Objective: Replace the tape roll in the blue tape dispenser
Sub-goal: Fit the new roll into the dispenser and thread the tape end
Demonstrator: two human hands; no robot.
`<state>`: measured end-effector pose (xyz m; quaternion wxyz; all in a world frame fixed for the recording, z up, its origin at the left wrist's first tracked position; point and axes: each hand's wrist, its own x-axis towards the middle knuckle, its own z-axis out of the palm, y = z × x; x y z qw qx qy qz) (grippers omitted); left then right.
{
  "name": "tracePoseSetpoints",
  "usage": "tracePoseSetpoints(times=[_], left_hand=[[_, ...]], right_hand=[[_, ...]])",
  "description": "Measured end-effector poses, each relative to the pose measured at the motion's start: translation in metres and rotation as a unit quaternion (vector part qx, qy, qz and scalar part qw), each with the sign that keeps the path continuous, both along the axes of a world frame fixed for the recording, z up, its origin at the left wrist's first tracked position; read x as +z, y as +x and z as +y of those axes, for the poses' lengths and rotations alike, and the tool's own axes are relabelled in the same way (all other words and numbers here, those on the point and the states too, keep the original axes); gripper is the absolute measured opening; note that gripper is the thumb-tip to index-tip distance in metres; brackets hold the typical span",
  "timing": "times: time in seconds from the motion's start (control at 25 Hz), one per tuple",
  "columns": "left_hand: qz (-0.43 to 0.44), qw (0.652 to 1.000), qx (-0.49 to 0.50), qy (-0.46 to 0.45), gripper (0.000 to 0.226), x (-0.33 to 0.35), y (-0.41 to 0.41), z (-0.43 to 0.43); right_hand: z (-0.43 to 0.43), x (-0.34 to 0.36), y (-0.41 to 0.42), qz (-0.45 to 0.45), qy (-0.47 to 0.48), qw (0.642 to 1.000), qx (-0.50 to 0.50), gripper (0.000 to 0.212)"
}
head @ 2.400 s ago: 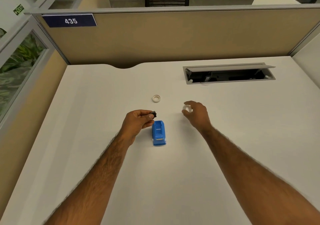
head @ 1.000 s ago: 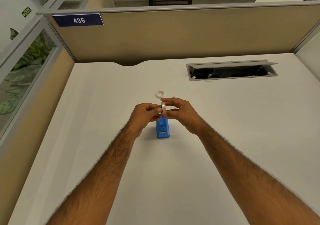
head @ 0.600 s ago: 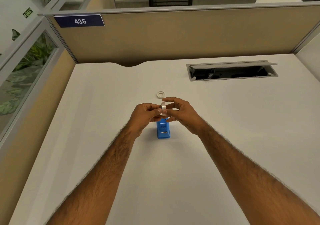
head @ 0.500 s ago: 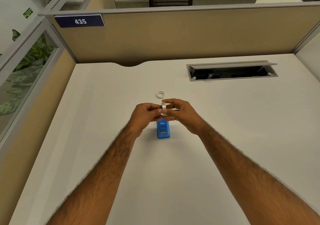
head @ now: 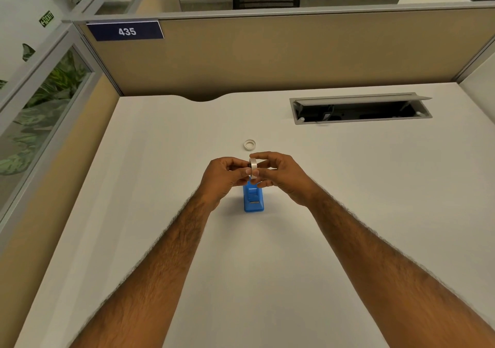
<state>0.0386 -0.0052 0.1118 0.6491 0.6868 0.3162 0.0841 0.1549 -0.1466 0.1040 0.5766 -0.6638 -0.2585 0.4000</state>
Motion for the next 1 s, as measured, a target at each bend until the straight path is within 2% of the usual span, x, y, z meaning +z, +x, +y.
tracePoseSetpoints(times=[0.28,0.56,0.84,1.0], left_hand=[[-0.002,1.000,-0.007,0.000,0.018,-0.002,-0.001,0.001],[0.000,1.000,-0.009,-0.002,0.018,-0.001,0.000,0.002],[0.004,1.000,-0.005,-0.005,0.020,-0.004,0.000,0.003],[0.012,1.000,-0.006,0.003,0.021,-0.008,0.002,0.003]], right_hand=[[-0.001,-0.002,0.001,0.006,-0.008,1.000,-0.003,0.039],[0.002,-0.003,0.003,-0.024,-0.025,0.999,0.003,0.053],[0.004,-0.003,0.008,0.010,-0.039,0.999,0.018,0.047],[0.007,-0.001,0.014,-0.043,-0.094,0.994,0.043,0.046]])
